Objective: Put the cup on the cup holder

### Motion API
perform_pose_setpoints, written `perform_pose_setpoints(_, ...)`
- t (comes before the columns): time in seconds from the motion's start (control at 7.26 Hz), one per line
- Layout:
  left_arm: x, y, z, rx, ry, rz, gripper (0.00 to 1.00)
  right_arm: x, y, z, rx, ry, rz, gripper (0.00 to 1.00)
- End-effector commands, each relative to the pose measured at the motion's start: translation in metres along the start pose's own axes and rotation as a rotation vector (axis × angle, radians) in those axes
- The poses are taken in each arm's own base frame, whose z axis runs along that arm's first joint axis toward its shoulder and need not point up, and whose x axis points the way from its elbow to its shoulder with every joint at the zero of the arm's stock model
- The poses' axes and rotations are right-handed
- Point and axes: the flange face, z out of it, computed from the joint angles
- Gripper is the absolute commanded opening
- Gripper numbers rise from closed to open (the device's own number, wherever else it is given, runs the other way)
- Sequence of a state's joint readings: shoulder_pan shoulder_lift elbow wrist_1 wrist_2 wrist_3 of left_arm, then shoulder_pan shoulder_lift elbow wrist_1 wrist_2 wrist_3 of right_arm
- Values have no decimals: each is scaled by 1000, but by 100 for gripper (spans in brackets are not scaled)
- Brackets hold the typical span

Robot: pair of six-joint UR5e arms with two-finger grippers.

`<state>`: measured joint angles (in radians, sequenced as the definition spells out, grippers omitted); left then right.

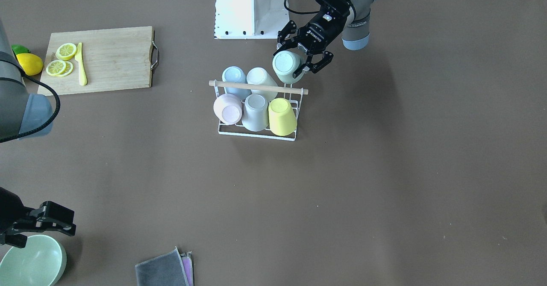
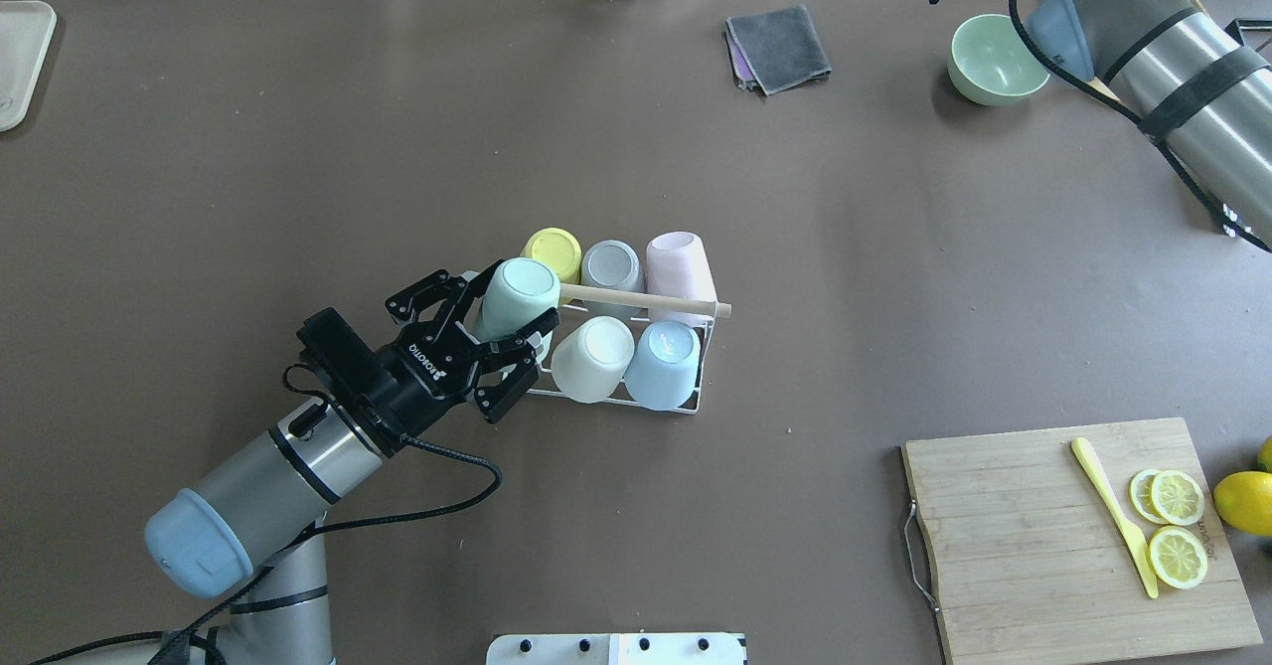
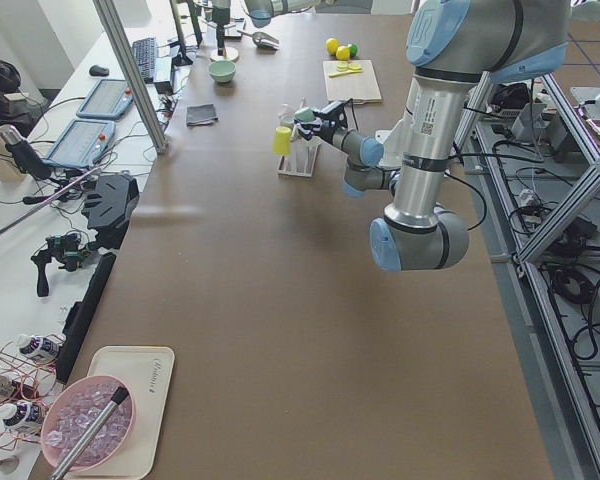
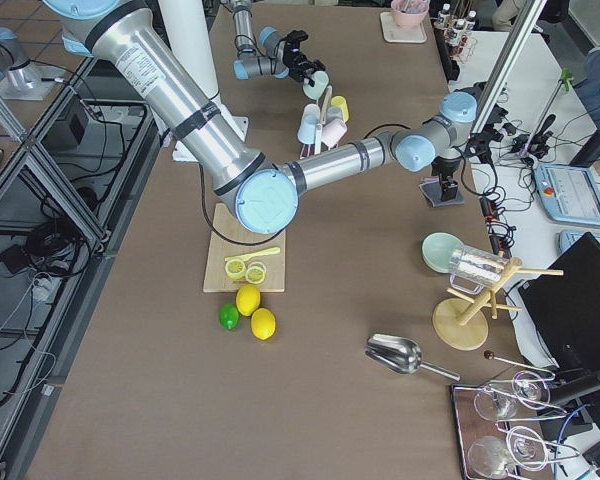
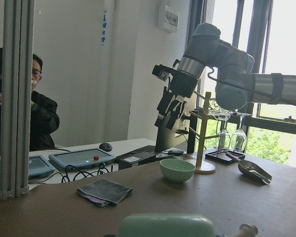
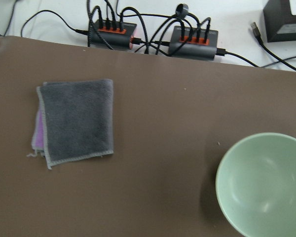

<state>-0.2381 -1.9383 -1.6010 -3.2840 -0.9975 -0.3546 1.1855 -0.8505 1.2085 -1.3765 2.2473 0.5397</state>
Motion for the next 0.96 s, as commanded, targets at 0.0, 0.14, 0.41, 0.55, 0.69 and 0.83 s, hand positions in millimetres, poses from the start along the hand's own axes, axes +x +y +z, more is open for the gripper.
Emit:
perform_pose_setpoints(0.0, -2, 4, 0, -7, -3, 7, 0, -5, 49, -28, -116, 80, 115, 100)
perform_pose_setpoints(0.14, -4, 5, 0, -7, -2, 8, 0, 14, 87, -29, -134, 83, 128, 100)
perform_pose_setpoints(0.41, -6, 11, 0, -17, -4, 15, 0, 85, 164, -29, -153, 100, 168, 100)
perform_pose_setpoints(0.55, -8, 13, 0, -19, -6, 18, 0, 115, 190, -22, -171, 117, 192, 100)
perform_pose_setpoints(0.69, -12, 17, 1, -27, -13, 27, 33, 147, 201, -22, -177, 131, 151, 100)
perform_pose_setpoints(0.83, -15, 20, -1, -24, -14, 27, 97, 183, 211, -29, -180, 141, 136, 100)
